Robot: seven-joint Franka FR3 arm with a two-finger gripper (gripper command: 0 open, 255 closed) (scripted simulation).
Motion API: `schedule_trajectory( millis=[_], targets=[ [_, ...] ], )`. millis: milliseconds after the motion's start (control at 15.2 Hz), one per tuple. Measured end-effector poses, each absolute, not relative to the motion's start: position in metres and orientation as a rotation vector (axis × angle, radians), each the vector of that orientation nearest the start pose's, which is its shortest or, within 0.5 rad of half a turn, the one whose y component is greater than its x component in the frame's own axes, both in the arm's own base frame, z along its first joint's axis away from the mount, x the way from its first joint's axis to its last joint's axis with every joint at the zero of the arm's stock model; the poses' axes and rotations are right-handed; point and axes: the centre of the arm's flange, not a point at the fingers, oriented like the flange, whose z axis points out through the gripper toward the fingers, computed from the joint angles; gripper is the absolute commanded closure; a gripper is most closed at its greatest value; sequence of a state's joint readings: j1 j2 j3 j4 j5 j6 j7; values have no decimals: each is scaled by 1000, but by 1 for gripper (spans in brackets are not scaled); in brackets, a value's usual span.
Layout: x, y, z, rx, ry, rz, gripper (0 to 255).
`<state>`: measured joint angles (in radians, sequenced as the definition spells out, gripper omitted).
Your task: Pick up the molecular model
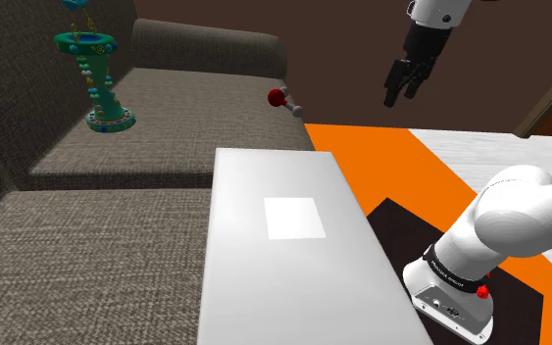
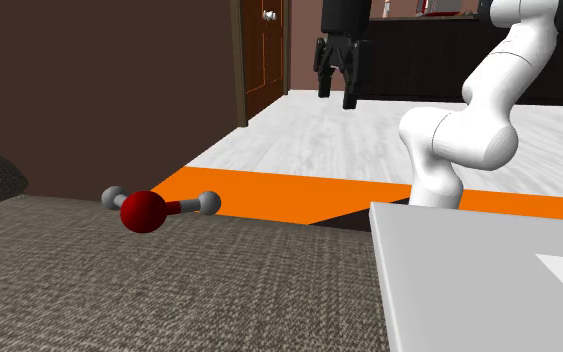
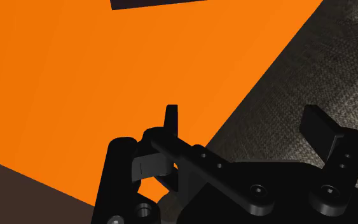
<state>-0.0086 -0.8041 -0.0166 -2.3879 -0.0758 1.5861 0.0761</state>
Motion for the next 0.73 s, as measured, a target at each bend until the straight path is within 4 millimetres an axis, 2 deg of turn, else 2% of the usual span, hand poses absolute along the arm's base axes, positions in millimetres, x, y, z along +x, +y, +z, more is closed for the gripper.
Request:
schedule_trajectory(
  millis=[66,264,726],
  targets=[
    [303,-17,583,-3202,153,-6,0],
    [325,-12,574,-3192,166,-39,0],
    [398,5,545,-3159,210,-153,0]
  ],
)
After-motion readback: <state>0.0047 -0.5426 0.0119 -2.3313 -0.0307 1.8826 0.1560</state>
